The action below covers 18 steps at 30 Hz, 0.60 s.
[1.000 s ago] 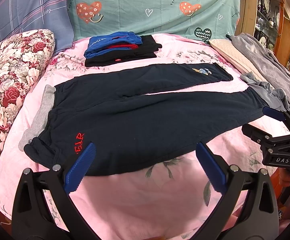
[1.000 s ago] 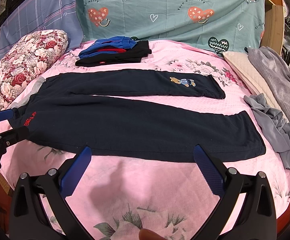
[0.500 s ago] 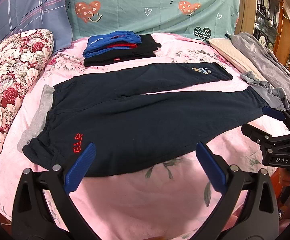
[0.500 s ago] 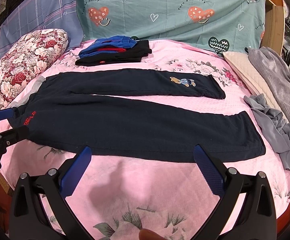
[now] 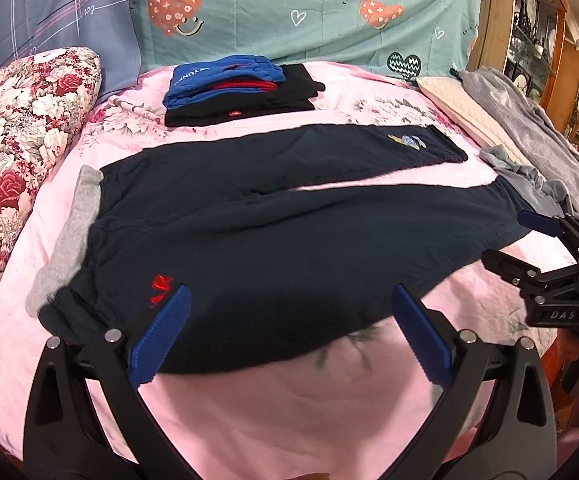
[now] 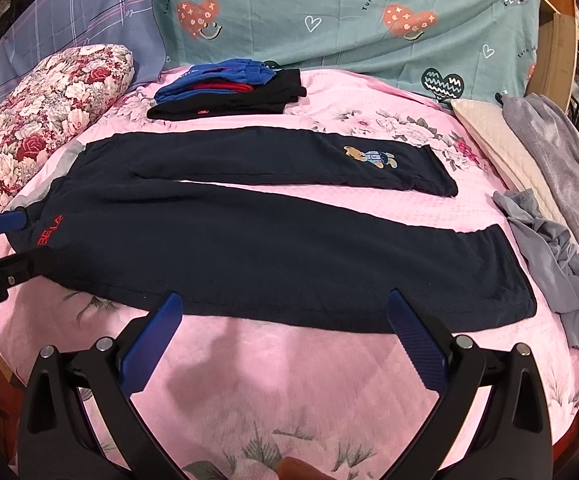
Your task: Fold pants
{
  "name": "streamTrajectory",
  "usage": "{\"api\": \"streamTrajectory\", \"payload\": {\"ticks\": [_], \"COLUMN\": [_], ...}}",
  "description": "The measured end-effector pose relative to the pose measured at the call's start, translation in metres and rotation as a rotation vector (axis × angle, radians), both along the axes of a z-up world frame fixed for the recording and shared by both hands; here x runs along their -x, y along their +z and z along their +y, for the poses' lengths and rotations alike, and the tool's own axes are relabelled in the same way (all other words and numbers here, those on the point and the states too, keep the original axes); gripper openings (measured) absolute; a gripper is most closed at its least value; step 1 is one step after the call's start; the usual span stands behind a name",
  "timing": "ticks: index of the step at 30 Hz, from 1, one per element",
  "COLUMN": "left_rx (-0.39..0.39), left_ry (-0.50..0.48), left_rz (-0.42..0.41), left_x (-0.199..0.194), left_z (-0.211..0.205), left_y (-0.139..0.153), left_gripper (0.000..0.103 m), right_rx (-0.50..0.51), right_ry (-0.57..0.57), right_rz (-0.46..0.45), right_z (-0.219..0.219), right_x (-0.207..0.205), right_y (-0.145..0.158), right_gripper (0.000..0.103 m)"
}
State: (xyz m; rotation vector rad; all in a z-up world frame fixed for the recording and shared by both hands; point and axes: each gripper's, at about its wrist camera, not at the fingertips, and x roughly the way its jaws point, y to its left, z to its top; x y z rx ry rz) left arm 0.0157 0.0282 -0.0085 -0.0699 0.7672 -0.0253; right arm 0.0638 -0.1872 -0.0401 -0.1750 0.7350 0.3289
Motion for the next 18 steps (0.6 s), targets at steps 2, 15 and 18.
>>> {"api": "streamTrajectory", "payload": {"ticks": [2,15,18], "left_rx": [0.003,-0.129,-0.139], "left_ry": [0.012,-0.07,-0.209], "left_rz": [0.002,0.165,0.214], "left_x": [-0.004,-0.136,-0.183], "left_z": [0.021,0.183,0.187], "left_y": [0.003,0.028,0.019], "left_gripper": [0.101,0.064,0.064], "right_rx": [0.001,0.056,0.079], "right_ry": [0.04,0.484,0.574], "right_rz": [-0.003,0.023,0.061], "right_z": [0.003,0.063,0.09], "right_x": [-0.004,-0.113,-0.153], "right_y": [0.003,0.041,0.038], "right_gripper": [0.102,0.084,0.068]}}
